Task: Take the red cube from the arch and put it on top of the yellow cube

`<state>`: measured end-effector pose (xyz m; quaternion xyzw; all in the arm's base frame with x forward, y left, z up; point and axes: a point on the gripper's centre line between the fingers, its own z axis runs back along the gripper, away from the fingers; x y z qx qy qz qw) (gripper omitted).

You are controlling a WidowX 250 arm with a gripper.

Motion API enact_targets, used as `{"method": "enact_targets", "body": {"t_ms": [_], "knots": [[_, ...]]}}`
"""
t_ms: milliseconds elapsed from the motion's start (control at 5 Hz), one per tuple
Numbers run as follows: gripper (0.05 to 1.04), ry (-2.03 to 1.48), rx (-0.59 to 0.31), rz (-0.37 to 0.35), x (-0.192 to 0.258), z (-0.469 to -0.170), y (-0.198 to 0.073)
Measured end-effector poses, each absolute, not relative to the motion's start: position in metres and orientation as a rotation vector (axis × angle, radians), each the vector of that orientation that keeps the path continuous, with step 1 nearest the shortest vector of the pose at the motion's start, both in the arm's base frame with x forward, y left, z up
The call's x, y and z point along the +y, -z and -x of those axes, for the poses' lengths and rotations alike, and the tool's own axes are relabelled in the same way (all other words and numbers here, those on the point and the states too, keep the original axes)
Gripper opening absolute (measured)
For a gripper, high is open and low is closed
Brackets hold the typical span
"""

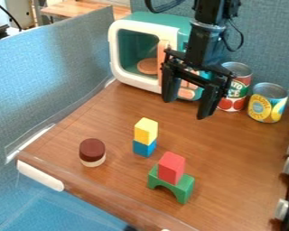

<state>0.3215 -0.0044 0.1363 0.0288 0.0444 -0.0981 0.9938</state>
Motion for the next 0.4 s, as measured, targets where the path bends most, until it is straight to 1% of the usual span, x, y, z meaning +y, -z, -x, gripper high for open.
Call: {"method": "enact_targets", "body": {"t_ms": [200,400], "knots": [[1.0,0.19,0.124,-0.056,-0.004,-0.32,-0.125],[1.0,0.191,0.167,-0.052,-0.004,-0.301,-0.106]]}}
